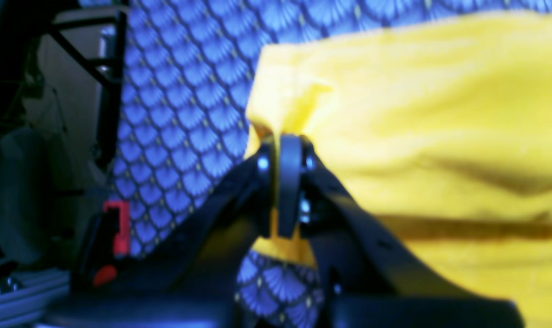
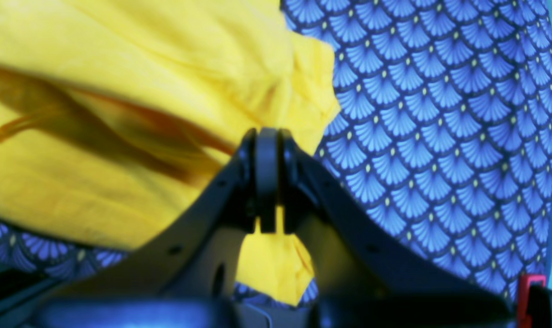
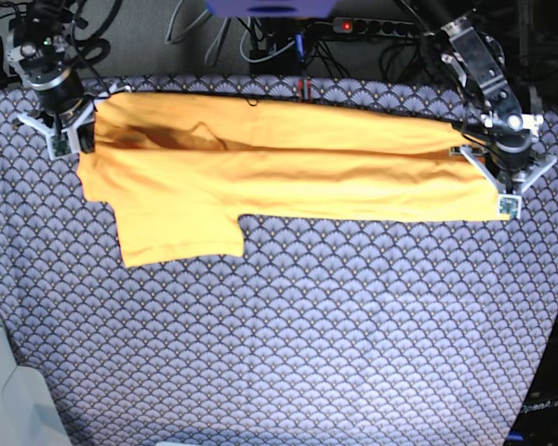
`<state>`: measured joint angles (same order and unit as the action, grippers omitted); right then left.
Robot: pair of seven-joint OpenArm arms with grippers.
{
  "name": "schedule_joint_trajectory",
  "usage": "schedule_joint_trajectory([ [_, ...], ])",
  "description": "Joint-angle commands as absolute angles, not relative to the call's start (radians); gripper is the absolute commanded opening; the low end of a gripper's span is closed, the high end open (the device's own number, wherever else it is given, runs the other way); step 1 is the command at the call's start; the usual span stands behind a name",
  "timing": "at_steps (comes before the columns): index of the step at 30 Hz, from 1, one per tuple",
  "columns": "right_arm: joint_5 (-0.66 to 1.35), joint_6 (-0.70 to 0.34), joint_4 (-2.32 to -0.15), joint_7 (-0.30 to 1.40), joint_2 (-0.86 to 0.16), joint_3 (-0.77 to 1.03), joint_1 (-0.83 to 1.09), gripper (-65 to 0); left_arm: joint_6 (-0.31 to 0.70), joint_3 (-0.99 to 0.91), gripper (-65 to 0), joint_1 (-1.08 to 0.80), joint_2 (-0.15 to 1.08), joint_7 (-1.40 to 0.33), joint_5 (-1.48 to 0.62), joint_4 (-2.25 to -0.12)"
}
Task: Fold the T-shirt properly
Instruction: 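Lift the hem corners and fold them over toward the folded edge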
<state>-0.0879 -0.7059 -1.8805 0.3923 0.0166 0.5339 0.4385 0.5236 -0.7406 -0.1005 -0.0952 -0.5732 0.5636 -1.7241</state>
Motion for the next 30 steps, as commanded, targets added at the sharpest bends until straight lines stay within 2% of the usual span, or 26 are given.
schedule_joint_trajectory([
  [1,-0.070,-0.698,-1.900,0.366,0.008,0.538,0.449,-65.0,0.513,-0.740,-65.0,-0.096,-0.087,-0.553,0.559,-1.745],
  [3,-0.070,-0.698,-1.902,0.340,0.008,0.538,0.461,-65.0,0.529,-0.740,-65.0,-0.097,-0.085,-0.553,0.559,-1.745],
  [8,-0.070,-0.698,-1.906,0.285,0.012,0.539,0.496,-65.0,0.664,-0.794,-65.0,-0.065,-0.073,-0.561,0.568,-1.745],
  [11,-0.070,-0.698,-1.906,0.285,0.007,0.539,0.496,-65.0,0.697,-0.837,-65.0,-0.031,-0.070,-0.561,0.572,-1.738],
  [30,-0.044,-0.698,-1.900,0.246,-0.036,0.538,0.555,-65.0,0.698,-0.857,-65.0,-0.007,-0.016,-0.561,0.604,-1.673],
])
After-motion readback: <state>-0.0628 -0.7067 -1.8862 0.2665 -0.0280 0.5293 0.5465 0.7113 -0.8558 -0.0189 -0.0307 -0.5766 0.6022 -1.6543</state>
